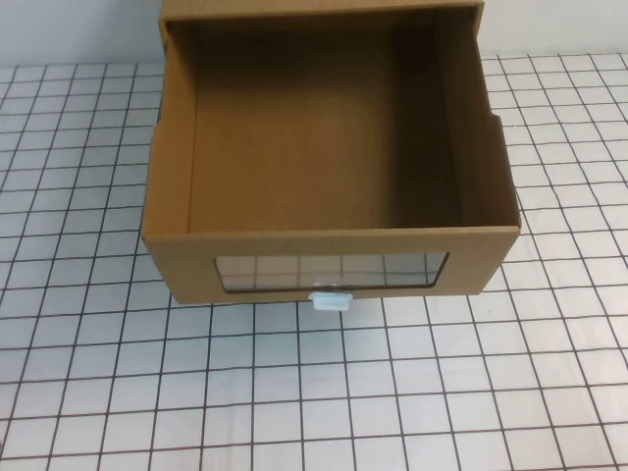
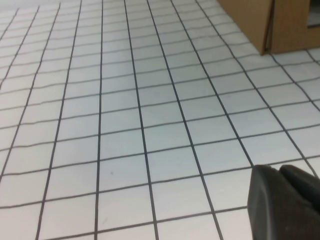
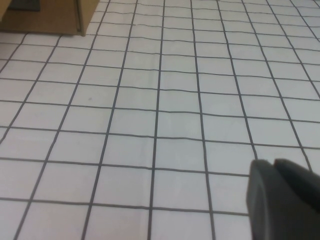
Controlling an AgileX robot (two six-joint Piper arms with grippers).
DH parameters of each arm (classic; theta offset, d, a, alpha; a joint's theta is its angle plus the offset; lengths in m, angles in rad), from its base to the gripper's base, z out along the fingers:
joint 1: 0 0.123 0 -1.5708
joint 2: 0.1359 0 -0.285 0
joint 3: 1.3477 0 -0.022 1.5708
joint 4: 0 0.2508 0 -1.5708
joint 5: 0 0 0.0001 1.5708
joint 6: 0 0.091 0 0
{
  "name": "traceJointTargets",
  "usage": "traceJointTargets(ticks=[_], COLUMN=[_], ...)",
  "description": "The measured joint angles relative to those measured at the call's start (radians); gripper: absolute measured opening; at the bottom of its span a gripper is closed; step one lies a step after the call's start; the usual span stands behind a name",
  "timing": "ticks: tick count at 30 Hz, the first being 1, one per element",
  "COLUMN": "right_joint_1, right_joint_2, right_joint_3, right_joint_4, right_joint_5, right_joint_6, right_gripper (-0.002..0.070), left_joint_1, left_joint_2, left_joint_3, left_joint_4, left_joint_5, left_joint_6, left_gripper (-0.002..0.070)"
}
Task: Open the shoe box
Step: 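Pull the top drawer of the cardboard box fully open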
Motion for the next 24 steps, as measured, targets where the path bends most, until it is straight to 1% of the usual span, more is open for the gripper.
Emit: traceJointTargets(ticks=[24], right_joint_1=[0.0], right_joint_2=[0.0], right_joint_3=[0.0], right_joint_4=[0.004], right_joint_5=[0.0], right_joint_6=[0.0], right_gripper=[-0.0013], left_joint_1=[0.0], left_joint_2=[-0.002], left_joint_3=[0.0], left_joint_4=[0.0], left_joint_5=[0.022], left_joint_6=[-0.002], left_gripper=[-0.0005])
